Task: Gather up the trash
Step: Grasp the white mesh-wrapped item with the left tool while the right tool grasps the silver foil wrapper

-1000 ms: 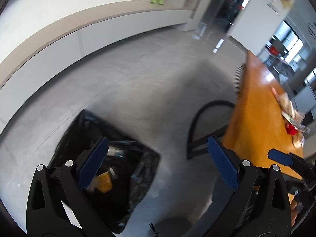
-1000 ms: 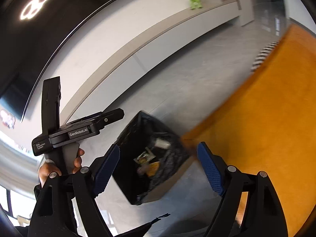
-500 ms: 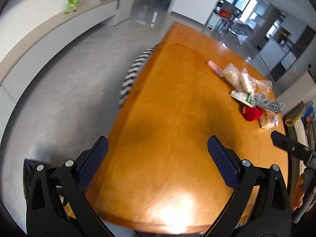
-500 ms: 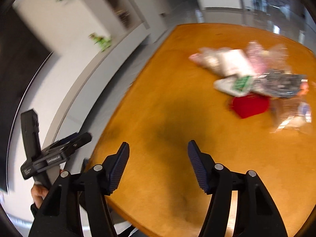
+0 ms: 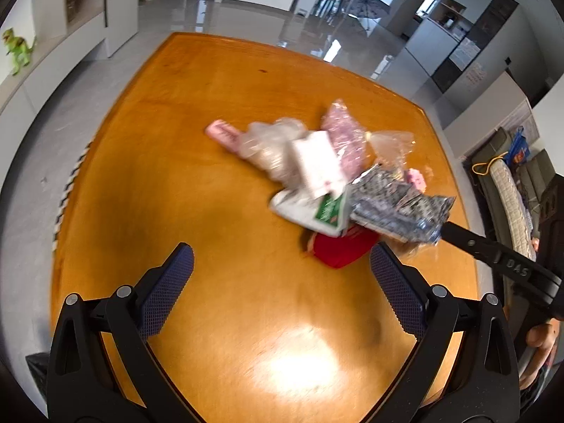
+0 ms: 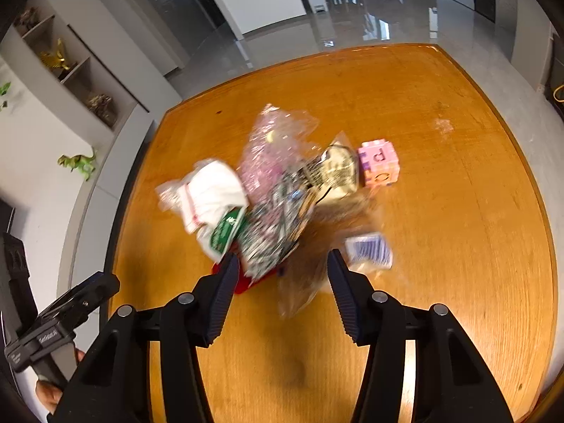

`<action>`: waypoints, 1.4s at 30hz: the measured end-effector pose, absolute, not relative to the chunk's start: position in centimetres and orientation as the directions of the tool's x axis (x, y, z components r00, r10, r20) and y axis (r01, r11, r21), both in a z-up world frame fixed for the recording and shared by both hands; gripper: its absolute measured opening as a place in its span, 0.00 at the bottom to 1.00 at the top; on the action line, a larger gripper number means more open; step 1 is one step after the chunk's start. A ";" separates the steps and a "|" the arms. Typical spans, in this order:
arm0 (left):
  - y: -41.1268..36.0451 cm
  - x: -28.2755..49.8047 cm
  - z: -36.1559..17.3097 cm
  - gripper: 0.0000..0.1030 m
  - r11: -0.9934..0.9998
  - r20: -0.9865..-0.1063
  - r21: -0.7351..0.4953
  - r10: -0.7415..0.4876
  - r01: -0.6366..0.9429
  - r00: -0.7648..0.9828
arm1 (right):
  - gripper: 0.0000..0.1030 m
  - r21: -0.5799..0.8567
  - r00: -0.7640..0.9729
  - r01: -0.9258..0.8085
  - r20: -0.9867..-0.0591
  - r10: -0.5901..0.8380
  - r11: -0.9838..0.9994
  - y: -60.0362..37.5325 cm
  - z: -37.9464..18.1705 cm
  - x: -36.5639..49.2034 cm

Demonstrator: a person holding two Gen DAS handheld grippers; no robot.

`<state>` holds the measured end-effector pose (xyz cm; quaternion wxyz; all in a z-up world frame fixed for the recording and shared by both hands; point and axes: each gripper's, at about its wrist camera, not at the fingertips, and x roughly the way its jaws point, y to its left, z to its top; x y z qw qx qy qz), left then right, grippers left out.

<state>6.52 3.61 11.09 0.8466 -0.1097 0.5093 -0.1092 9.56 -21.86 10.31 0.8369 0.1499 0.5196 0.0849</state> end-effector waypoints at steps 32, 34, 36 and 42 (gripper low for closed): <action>-1.6 13.8 9.7 0.15 0.922 -0.827 -0.369 -0.382 0.113 0.414 | 0.16 0.365 0.507 -0.091 -0.784 0.359 0.926 -22.3 14.4 7.2; -0.9 12.4 11.2 0.15 0.923 -0.817 -0.362 -0.380 0.128 0.434 | 0.16 0.363 0.518 -0.106 -0.774 0.363 0.926 -21.7 15.5 6.1; 0.1 10.9 12.5 0.15 0.923 -0.803 -0.361 -0.382 0.137 0.457 | 0.16 0.360 0.528 -0.127 -0.764 0.370 0.924 -20.9 16.6 4.8; 3.9 6.5 14.9 0.15 0.927 -0.774 -0.355 -0.366 0.125 0.516 | 0.16 0.356 0.521 -0.198 -0.751 0.406 0.913 -17.4 17.8 1.7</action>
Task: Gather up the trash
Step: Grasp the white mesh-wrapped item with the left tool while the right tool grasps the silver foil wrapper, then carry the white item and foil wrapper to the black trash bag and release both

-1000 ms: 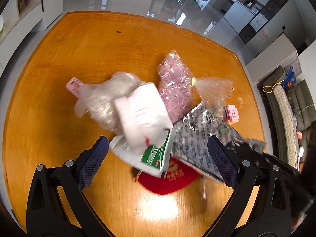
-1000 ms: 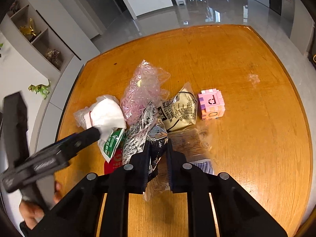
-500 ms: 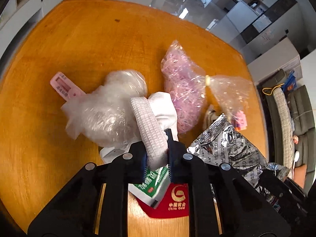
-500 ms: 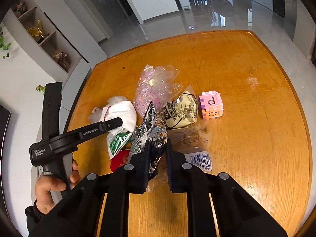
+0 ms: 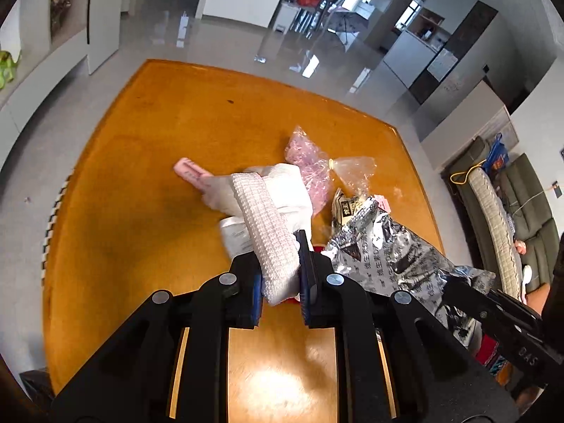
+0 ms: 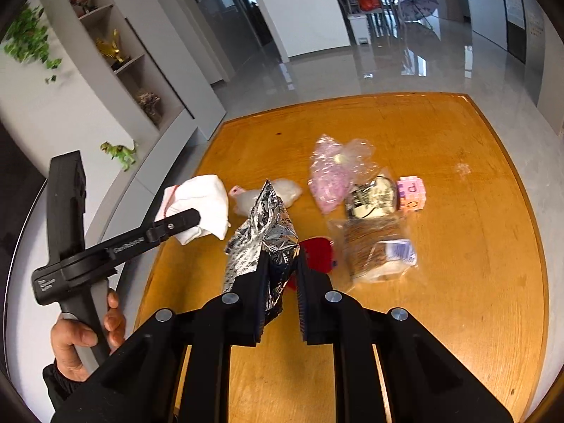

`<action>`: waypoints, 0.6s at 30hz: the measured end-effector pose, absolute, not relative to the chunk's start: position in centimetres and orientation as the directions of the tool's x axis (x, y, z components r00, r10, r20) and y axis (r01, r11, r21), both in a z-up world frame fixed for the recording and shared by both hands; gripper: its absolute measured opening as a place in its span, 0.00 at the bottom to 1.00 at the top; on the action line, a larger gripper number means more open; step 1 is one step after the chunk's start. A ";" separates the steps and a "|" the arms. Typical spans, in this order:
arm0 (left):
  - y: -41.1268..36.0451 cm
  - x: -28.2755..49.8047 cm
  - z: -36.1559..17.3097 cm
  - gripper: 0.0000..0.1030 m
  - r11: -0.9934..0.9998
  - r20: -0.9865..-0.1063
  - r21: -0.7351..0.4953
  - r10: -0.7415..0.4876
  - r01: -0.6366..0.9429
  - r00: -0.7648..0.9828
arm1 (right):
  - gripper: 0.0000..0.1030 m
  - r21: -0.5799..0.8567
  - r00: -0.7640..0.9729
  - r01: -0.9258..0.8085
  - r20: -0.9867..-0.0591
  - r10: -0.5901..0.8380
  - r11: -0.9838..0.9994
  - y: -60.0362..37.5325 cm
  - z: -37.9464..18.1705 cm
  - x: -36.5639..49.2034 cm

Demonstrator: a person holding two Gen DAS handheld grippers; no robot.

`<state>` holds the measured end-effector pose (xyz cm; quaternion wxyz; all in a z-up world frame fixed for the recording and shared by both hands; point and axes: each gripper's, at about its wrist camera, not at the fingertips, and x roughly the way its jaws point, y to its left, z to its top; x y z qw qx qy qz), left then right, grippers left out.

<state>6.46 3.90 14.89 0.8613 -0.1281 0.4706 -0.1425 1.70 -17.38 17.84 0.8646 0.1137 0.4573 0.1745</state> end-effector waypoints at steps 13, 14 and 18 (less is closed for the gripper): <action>17.1 -7.3 15.9 0.15 0.953 -0.746 -0.301 -0.213 -0.035 0.631 | 0.16 0.375 0.368 -0.435 -0.756 0.541 0.819 -3.4 16.1 -5.7; 18.1 -8.3 15.7 0.15 0.956 -0.748 -0.290 -0.192 -0.052 0.635 | 0.16 0.381 0.349 -0.457 -0.754 0.556 0.804 -2.0 16.0 -6.5; 23.2 -13.7 14.7 0.15 0.954 -0.756 -0.251 -0.085 -0.167 0.650 | 0.16 0.391 0.284 -0.527 -0.755 0.591 0.754 2.5 15.2 -9.3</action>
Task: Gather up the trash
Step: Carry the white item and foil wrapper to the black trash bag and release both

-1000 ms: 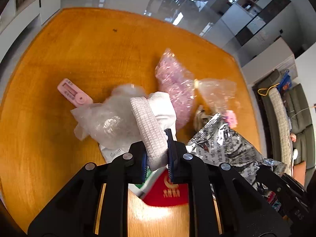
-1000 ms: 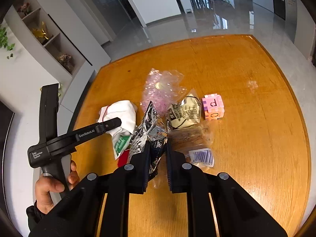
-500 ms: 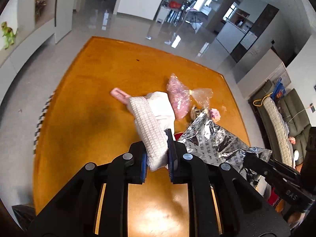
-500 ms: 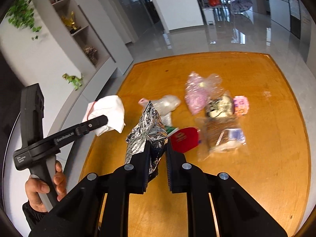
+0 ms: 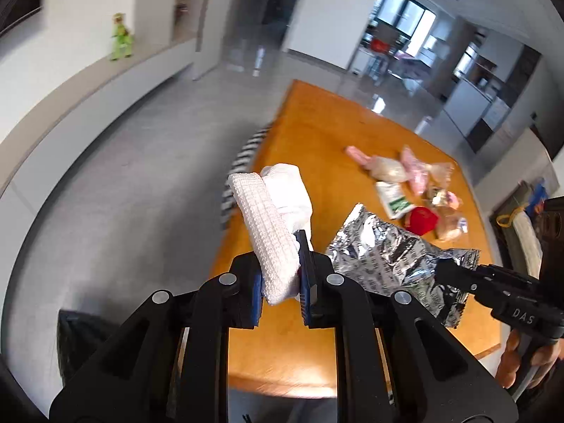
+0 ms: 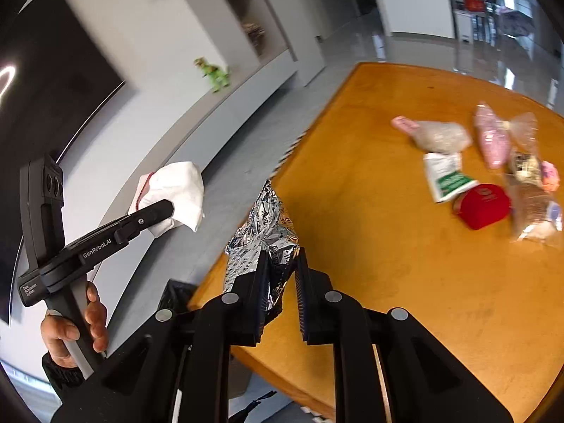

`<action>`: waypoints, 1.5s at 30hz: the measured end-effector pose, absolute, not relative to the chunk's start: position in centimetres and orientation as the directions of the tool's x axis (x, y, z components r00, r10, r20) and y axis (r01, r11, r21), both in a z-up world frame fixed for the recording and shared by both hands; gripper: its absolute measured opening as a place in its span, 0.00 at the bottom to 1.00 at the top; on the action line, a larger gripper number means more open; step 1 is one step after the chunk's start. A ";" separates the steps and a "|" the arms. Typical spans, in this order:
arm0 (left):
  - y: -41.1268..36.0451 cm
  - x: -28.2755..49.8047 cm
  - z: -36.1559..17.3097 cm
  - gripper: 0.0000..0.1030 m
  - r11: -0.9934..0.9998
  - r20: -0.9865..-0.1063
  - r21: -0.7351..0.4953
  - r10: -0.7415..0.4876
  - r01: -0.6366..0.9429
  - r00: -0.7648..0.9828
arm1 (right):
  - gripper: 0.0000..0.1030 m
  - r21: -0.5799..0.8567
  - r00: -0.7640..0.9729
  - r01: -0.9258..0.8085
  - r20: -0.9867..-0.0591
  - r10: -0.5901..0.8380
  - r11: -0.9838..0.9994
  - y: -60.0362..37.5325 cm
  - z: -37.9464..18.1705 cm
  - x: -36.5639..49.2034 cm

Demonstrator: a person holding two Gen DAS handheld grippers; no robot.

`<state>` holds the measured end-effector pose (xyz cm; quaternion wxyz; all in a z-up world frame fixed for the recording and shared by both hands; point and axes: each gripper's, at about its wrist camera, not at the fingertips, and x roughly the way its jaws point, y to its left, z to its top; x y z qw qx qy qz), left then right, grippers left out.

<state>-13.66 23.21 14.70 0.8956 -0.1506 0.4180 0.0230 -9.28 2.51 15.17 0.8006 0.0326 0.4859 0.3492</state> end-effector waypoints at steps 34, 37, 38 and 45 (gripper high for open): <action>47.1 -46.6 -1.2 0.94 0.479 -0.893 -0.174 0.291 -0.860 0.343 | 0.66 0.251 -0.085 -0.895 -0.907 0.413 0.368 33.4 2.6 -33.5; 46.9 -46.6 -0.8 0.94 0.487 -0.889 -0.169 0.300 -0.857 0.346 | 0.66 0.267 -0.090 -0.887 -0.900 0.427 0.377 32.9 2.7 -32.8; 46.9 -46.4 -0.7 0.94 0.494 -0.888 -0.166 0.301 -0.854 0.347 | 0.66 0.273 -0.092 -0.885 -0.897 0.432 0.378 32.7 2.9 -32.4; 44.9 -44.1 1.2 0.94 0.553 -0.876 -0.155 0.307 -0.819 0.373 | 0.66 0.337 -0.112 -0.852 -0.864 0.491 0.400 29.9 4.8 -30.3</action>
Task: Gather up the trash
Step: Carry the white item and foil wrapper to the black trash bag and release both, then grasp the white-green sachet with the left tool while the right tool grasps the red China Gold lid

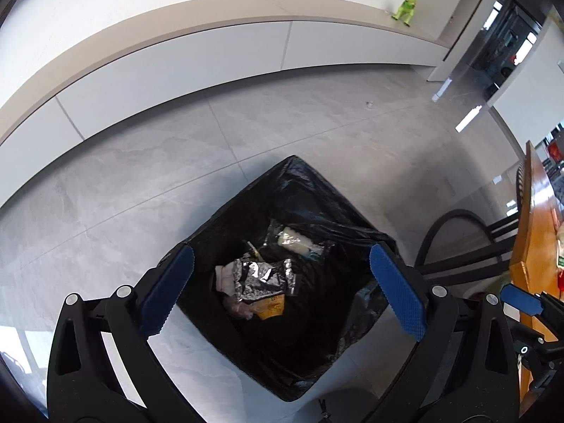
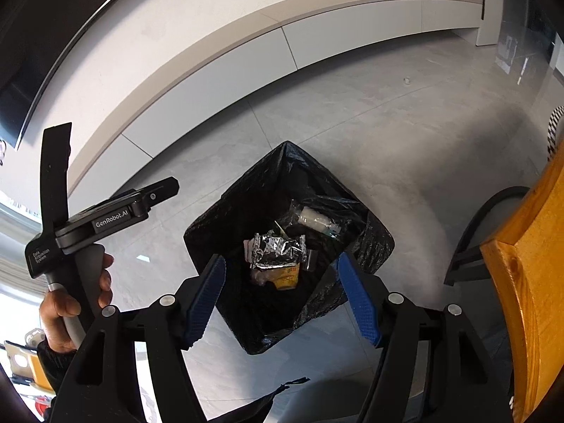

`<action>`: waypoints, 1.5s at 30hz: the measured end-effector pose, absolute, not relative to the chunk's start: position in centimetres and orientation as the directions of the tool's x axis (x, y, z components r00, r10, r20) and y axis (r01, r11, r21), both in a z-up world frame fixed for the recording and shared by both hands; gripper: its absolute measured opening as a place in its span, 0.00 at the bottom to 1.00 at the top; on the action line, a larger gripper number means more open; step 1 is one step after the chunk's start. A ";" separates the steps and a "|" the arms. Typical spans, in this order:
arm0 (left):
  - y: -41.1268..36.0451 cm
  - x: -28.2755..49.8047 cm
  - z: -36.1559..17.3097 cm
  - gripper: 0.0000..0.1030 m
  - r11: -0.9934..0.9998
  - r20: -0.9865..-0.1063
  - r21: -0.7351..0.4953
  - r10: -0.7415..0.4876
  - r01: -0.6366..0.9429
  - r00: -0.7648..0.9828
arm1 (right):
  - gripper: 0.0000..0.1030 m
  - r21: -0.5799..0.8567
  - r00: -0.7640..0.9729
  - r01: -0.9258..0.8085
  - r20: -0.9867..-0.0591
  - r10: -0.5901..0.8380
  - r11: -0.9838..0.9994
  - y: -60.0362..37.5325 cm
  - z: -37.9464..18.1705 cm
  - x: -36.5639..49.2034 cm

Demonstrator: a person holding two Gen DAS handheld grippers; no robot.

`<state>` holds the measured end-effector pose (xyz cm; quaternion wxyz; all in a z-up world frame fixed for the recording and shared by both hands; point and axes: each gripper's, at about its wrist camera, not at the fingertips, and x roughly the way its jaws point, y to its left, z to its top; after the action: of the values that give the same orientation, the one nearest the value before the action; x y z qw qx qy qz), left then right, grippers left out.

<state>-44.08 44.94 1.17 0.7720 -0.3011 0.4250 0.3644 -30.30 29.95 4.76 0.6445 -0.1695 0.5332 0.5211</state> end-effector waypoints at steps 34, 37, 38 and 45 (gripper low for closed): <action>19.7 -8.1 9.3 0.94 0.955 -0.846 -0.163 -0.006 -0.247 0.534 | 0.66 0.371 0.303 -0.198 -0.857 0.417 0.907 -6.1 9.2 -1.3; 17.2 -5.9 9.4 0.94 0.966 -0.850 -0.158 -0.027 -0.207 0.526 | 0.66 0.382 0.309 -0.108 -0.865 0.396 0.918 -8.8 8.5 1.4; 16.6 -5.1 9.4 0.94 0.968 -0.852 -0.158 -0.034 -0.195 0.523 | 0.66 0.388 0.306 -0.072 -0.869 0.390 0.919 -9.8 8.0 2.3; 11.4 0.5 9.0 0.94 0.981 -0.871 -0.158 -0.085 -0.112 0.485 | 0.66 0.391 0.305 0.108 -0.888 0.344 0.914 -12.8 5.5 5.9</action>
<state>0.48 11.41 8.97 0.8561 -0.0969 0.5075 0.0079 5.92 -12.83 5.48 0.7844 0.1933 0.5846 0.0754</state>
